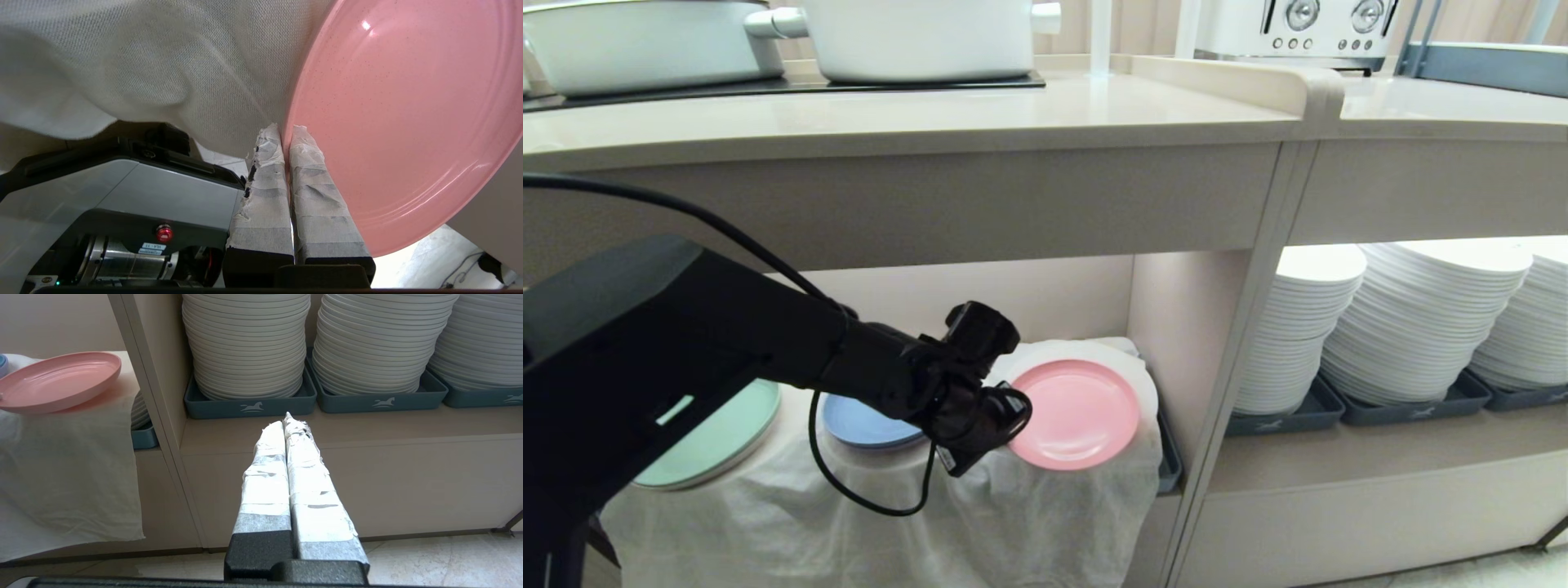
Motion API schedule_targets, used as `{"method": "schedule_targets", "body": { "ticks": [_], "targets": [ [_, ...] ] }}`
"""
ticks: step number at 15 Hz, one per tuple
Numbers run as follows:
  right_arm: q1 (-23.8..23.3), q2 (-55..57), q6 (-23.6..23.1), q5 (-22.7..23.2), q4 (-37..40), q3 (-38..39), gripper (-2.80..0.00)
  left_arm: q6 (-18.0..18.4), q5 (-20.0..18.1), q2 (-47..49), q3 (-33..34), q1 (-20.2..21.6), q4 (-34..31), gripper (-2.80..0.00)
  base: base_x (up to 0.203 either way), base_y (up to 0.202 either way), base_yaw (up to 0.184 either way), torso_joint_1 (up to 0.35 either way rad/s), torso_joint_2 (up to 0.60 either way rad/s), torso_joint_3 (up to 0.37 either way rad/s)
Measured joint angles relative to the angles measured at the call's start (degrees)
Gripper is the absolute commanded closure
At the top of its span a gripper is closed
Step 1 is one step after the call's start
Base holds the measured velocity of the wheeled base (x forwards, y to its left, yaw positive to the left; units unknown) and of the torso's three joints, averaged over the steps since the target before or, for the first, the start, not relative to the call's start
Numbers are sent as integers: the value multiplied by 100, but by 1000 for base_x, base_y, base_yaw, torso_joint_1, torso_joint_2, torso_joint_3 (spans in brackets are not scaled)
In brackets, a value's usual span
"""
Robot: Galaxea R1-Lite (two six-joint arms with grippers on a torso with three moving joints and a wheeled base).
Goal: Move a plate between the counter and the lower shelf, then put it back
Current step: Put the plate in the cupboard
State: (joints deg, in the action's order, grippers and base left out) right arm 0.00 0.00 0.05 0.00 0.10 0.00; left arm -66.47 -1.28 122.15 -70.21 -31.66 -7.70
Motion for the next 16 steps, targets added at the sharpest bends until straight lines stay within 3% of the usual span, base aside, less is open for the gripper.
{"method": "schedule_targets", "body": {
  "ticks": [16],
  "targets": [
    [-2,0,2,0,0,0,0,4,494,488,-677,-74,-20,0,0,0,0,0,0,0]
  ]
}}
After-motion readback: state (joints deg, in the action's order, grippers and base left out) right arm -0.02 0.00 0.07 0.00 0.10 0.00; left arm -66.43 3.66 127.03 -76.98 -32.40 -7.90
